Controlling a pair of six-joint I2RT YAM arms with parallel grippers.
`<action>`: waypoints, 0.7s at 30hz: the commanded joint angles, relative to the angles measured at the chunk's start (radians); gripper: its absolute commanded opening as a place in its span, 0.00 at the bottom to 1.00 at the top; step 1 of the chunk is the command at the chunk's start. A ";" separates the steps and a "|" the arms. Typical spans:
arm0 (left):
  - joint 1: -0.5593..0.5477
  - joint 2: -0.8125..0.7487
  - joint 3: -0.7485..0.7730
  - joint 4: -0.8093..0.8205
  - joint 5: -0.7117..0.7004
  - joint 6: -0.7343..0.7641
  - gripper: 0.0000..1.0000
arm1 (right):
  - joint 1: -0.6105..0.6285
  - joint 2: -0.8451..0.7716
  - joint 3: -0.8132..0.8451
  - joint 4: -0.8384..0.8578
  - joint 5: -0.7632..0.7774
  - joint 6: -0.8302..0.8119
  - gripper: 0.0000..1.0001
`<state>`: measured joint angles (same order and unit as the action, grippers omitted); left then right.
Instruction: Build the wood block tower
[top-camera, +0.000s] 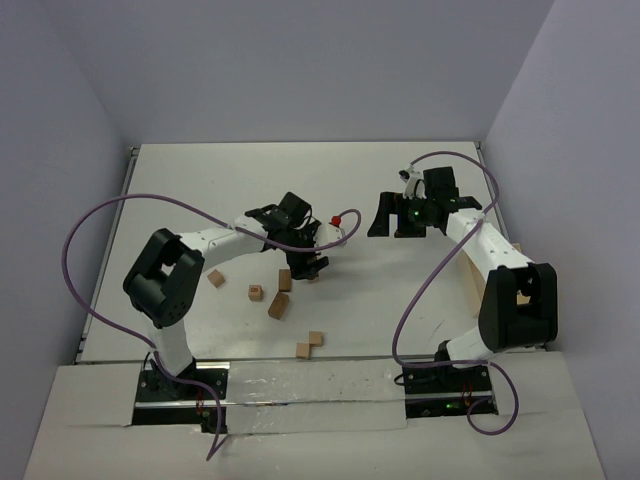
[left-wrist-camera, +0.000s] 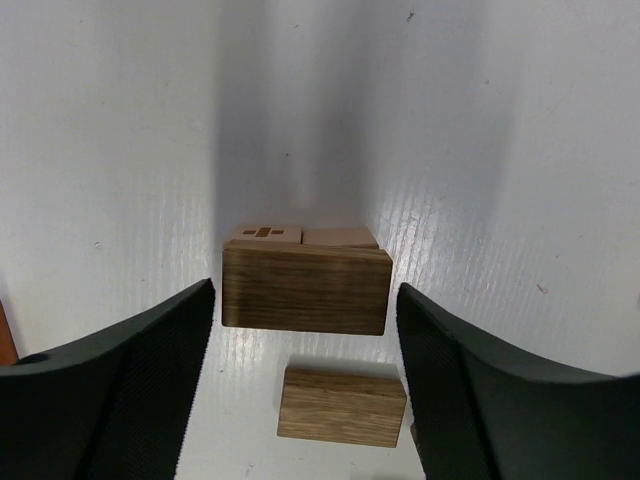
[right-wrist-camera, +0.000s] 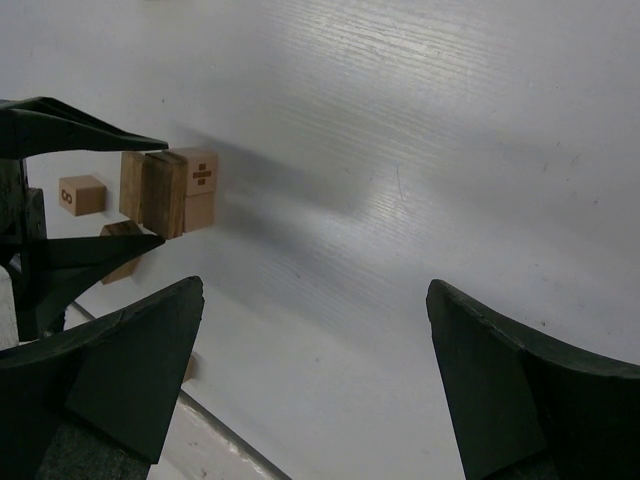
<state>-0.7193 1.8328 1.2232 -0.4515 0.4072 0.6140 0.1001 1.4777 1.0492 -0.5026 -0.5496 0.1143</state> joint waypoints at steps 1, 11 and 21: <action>-0.006 0.002 0.001 0.012 0.021 0.012 0.85 | -0.008 0.004 0.038 -0.010 -0.021 0.004 1.00; -0.007 -0.094 0.104 -0.087 0.032 0.015 0.99 | -0.008 0.004 0.038 -0.010 -0.026 0.004 1.00; 0.107 -0.365 0.178 -0.266 0.087 -0.068 0.99 | -0.004 -0.052 0.010 0.014 -0.039 -0.007 1.00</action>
<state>-0.6801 1.6025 1.3581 -0.6340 0.4331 0.5941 0.1001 1.4776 1.0491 -0.5024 -0.5662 0.1141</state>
